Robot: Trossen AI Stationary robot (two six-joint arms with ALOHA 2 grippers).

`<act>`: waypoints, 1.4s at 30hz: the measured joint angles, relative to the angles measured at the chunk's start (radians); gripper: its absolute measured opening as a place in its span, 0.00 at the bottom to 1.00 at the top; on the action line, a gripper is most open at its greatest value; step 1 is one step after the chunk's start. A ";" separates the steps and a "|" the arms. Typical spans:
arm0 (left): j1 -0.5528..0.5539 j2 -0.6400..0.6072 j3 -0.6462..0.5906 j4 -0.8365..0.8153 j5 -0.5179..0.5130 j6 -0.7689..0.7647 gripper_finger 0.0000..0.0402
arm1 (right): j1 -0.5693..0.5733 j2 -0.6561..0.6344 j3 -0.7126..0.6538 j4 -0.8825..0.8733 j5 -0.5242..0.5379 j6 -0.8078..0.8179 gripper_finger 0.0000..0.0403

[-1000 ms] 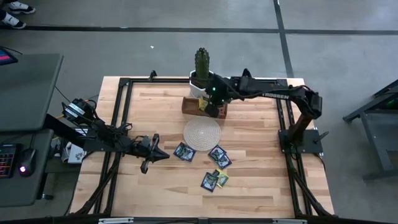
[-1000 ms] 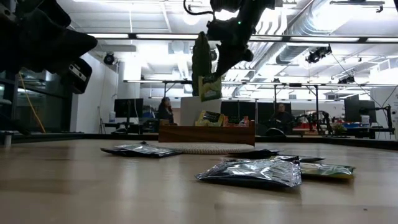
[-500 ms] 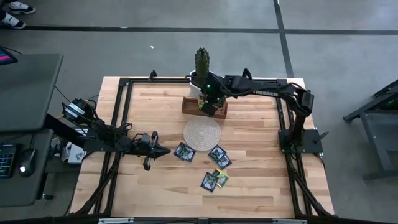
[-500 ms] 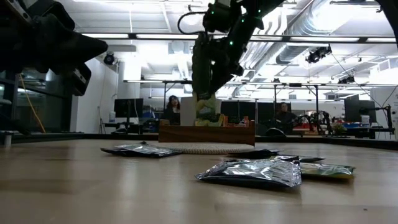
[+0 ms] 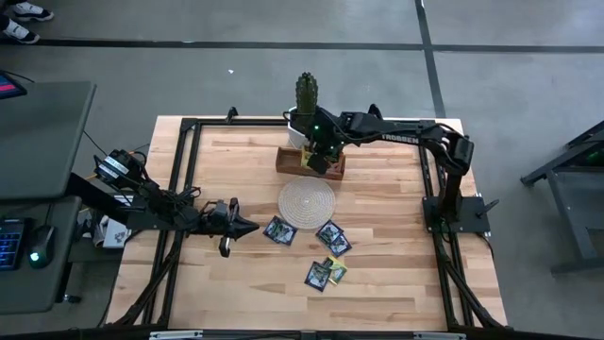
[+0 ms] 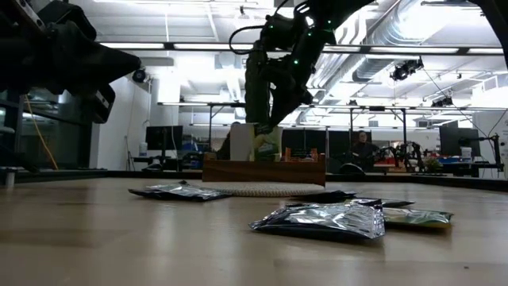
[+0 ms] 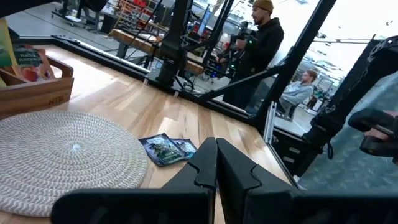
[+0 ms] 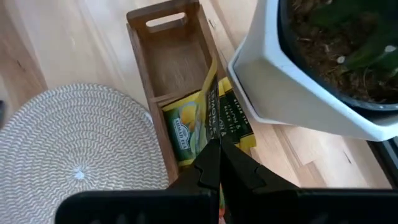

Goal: Pick & Place Tea
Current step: Put the yellow tea bag into the middle compartment of the wooden organizer

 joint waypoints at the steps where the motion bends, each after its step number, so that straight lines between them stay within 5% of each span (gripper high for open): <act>1: 0.000 0.000 0.000 0.000 -0.001 0.001 0.00 | 0.000 0.000 0.000 0.000 -0.008 0.000 0.00; 32: 0.000 0.000 0.000 0.000 -0.004 -0.001 0.00 | -0.003 0.064 0.000 -0.026 -0.060 0.026 0.00; 42: 0.000 0.000 0.000 0.000 -0.002 -0.001 0.00 | -0.003 0.064 0.000 -0.029 -0.111 0.018 0.26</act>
